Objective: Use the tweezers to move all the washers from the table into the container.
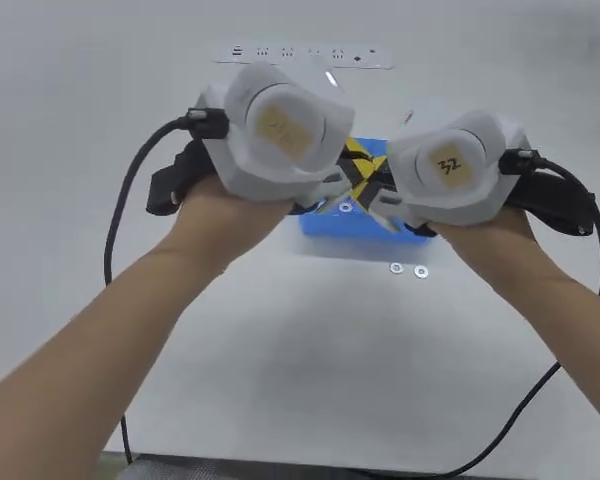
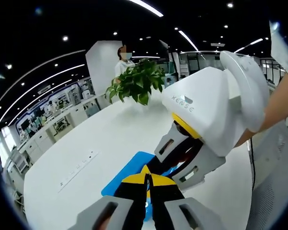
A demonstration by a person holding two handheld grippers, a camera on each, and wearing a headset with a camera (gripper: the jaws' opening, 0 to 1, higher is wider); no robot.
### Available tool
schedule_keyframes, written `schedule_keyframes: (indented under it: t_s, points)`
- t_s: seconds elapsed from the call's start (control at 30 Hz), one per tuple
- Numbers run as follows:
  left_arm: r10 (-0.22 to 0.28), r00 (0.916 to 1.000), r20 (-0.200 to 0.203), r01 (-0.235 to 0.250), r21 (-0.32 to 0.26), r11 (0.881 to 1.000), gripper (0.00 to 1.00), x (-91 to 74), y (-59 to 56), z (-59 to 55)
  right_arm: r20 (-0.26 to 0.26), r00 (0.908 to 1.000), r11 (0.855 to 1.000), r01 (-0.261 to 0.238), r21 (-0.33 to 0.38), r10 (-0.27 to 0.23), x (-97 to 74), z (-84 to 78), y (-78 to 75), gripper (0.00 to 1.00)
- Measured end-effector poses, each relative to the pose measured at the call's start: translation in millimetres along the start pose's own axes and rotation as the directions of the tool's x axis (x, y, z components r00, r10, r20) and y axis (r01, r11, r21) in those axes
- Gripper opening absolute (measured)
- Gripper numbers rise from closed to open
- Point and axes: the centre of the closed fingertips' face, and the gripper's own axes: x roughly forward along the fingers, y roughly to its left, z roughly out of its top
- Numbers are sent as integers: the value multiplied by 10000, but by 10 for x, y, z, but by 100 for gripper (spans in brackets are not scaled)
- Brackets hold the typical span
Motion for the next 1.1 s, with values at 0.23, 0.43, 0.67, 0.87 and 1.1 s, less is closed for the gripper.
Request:
schedule_keyframes:
  t_s: [0.23,0.43,0.67,0.87,1.1]
  points:
    - [-78,9987,496,50,569,9984,0,-152,-197,210,590,9956,9974,717,83,-721,-344,66,17,4]
    - [-303,9952,934,267,391,9989,0,-244,-324,355,983,9924,9955,684,663,-747,-542,78,39,5]
    - [-701,9937,879,663,460,9967,0,-228,-473,331,882,9935,9915,609,1146,-713,-616,-62,95,7]
    - [-860,9936,737,819,573,9950,0,-185,-534,310,712,9944,9868,665,1474,-776,-607,-169,113,7]
    - [-849,9949,539,813,655,9945,0,-160,-566,255,530,9957,9833,655,1696,-755,-554,-232,163,7]
